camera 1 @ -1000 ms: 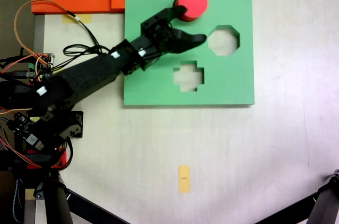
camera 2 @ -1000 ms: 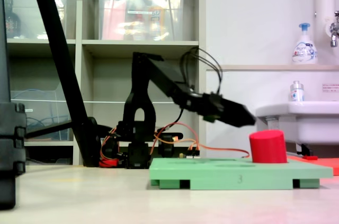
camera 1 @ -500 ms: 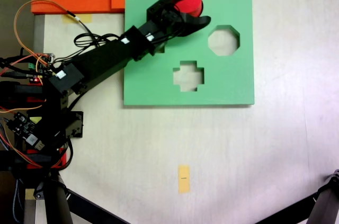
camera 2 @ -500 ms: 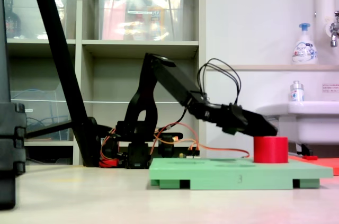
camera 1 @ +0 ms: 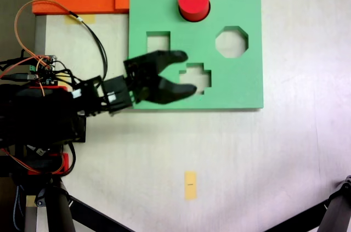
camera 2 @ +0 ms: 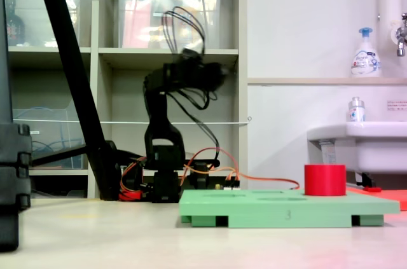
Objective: Put the cylinder block into the corresponding hole
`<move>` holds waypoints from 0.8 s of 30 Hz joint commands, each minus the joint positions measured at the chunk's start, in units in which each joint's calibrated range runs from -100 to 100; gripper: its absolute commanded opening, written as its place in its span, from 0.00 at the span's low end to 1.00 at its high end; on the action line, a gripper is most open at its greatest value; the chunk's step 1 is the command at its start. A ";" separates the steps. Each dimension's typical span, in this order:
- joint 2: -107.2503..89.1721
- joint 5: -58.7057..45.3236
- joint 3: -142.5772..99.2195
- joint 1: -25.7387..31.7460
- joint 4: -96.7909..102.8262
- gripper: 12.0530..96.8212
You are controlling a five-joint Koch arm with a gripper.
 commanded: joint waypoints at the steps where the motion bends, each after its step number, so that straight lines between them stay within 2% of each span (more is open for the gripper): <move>1: -4.16 -5.76 -1.41 -3.52 -2.51 0.37; 5: -8.07 -21.59 -11.88 -8.01 -4.73 0.42; 8: -8.07 -33.75 -24.54 -10.06 4.32 0.46; 12: -8.07 -37.12 -43.58 -10.94 22.81 0.43; 17: -8.07 -37.61 -60.83 -11.23 23.10 0.42; 21: -8.07 -37.46 -62.03 -10.84 23.29 0.42; 24: -8.07 -37.12 -62.03 -11.14 15.40 0.43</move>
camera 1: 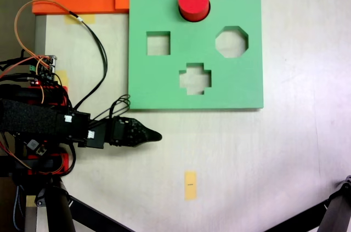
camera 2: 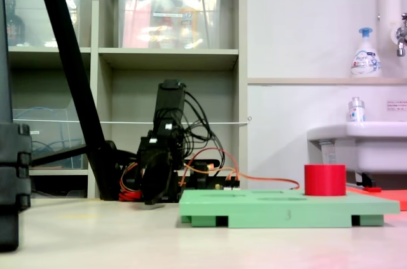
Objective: Put the cylinder block into the corresponding hole
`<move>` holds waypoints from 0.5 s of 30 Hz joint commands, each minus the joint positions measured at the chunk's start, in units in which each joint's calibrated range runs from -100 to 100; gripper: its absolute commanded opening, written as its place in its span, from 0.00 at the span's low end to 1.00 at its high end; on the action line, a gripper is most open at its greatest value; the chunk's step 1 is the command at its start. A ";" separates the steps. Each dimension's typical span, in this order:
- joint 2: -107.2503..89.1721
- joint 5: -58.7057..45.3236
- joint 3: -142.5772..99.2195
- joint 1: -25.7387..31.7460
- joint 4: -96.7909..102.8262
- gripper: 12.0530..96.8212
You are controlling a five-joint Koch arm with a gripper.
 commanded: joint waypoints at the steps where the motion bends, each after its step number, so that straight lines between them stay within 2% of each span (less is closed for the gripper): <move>1: -0.82 0.68 -1.47 -0.10 -5.32 0.43; 4: -0.82 1.27 -1.47 0.05 -11.10 0.43; 6: -0.82 1.37 -1.47 0.29 -12.74 0.37; 8: -0.82 1.56 -1.47 0.29 -12.64 0.37; 10: -0.82 1.56 -1.47 0.34 -12.74 0.46; 15: -0.82 1.56 -1.47 0.29 -11.87 0.46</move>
